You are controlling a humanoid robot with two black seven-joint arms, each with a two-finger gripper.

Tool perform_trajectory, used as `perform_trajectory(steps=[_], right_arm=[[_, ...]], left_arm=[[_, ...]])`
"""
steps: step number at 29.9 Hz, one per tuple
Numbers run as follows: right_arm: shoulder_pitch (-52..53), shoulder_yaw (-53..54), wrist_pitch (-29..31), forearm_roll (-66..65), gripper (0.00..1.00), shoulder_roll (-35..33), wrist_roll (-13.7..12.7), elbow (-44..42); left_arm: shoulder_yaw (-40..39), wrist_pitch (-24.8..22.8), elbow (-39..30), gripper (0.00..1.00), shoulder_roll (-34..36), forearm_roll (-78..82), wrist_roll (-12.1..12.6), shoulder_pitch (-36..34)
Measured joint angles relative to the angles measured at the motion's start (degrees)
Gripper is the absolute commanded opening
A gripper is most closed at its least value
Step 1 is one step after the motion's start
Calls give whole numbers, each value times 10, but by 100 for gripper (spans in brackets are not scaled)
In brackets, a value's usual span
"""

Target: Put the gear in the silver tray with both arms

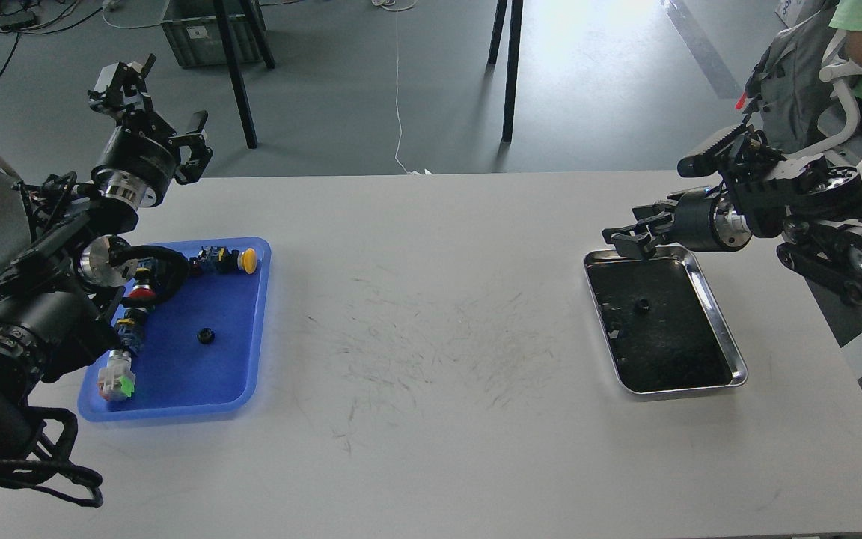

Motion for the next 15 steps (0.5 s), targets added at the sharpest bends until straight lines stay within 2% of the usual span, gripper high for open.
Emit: perform_trajectory(steps=[6, 15], right_arm=[[-4, 12, 0, 82, 79, 0, 0, -1], [-3, 60, 0, 182, 83, 3, 0, -5]], left_arm=[[-1, 26, -5, 99, 2, -3, -1, 1], [-15, 0, -7, 99, -5, -11, -1, 2]])
